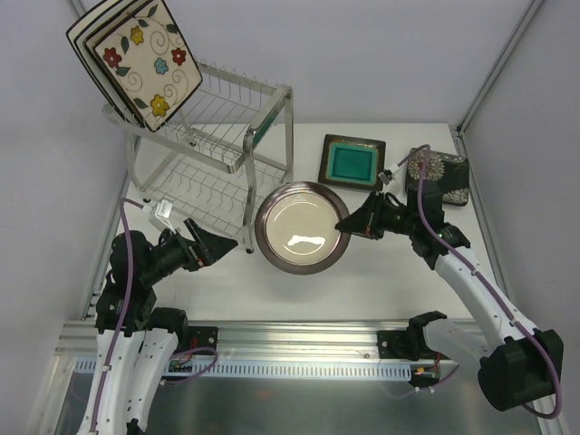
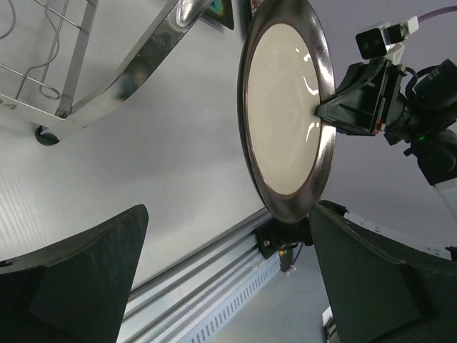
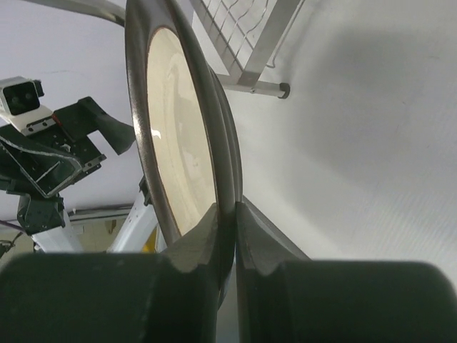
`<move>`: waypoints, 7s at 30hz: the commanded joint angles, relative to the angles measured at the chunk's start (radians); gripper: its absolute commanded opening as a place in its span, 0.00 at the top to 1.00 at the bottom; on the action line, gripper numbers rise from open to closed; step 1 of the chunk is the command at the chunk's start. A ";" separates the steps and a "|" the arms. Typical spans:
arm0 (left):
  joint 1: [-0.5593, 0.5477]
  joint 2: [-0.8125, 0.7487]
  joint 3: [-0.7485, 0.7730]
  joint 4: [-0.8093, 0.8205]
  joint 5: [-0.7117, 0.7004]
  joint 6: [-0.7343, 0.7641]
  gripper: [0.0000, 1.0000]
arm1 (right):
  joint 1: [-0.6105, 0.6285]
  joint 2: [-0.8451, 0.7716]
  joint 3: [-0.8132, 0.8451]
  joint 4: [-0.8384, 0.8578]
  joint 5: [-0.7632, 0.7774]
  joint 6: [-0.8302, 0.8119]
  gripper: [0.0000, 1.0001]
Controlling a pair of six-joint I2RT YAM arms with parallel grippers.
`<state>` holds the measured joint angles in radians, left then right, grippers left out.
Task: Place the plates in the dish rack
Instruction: Pass the plate from the right arm to the left, then insert the plate into the dish rack
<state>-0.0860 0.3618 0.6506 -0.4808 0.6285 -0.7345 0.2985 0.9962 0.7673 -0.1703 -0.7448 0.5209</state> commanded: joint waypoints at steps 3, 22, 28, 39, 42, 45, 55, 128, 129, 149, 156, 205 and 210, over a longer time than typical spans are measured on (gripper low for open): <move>-0.011 0.022 0.006 0.059 0.030 -0.115 0.04 | 0.083 0.016 0.067 0.253 -0.065 0.067 0.99; -0.098 0.048 -0.014 0.142 -0.007 -0.209 0.16 | 0.280 0.120 0.164 0.403 -0.015 0.103 0.99; -0.115 0.052 -0.011 0.154 -0.015 -0.209 0.25 | 0.323 0.140 0.181 0.423 0.004 0.107 0.99; -0.129 0.052 -0.012 0.157 -0.023 -0.195 0.68 | 0.355 0.159 0.190 0.413 0.035 0.088 0.99; -0.129 0.054 -0.012 0.157 -0.024 -0.181 0.77 | 0.361 0.160 0.205 0.379 0.042 0.062 0.99; -0.130 0.054 -0.012 0.159 -0.030 -0.175 0.97 | 0.370 0.160 0.219 0.341 0.054 0.035 0.99; -0.130 0.025 0.024 0.160 -0.073 -0.083 1.00 | 0.376 0.119 0.233 0.106 0.159 -0.122 0.61; -0.104 0.894 1.256 0.554 -0.817 0.977 1.00 | 0.248 -0.268 0.165 -0.649 0.783 -0.435 0.01; -0.097 0.899 1.258 0.556 -0.811 0.992 1.00 | 0.249 -0.262 0.168 -0.650 0.788 -0.440 0.00; 0.074 0.962 1.186 0.558 -0.652 0.998 1.00 | 0.246 -0.209 0.185 -0.624 0.800 -0.466 0.01; 0.080 0.970 1.160 0.550 -0.586 0.995 1.00 | 0.246 -0.208 0.182 -0.626 0.802 -0.467 0.00; 0.111 0.970 1.071 0.501 -0.602 0.952 0.60 | 0.248 -0.238 0.161 -0.632 0.803 -0.483 0.00; 0.109 0.945 1.069 0.501 -0.599 0.914 0.45 | 0.245 -0.237 0.167 -0.632 0.805 -0.484 0.01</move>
<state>0.0208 1.3556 1.7054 -0.0349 0.0174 0.2291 0.5503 0.7700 0.9180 -0.8066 0.0479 0.0578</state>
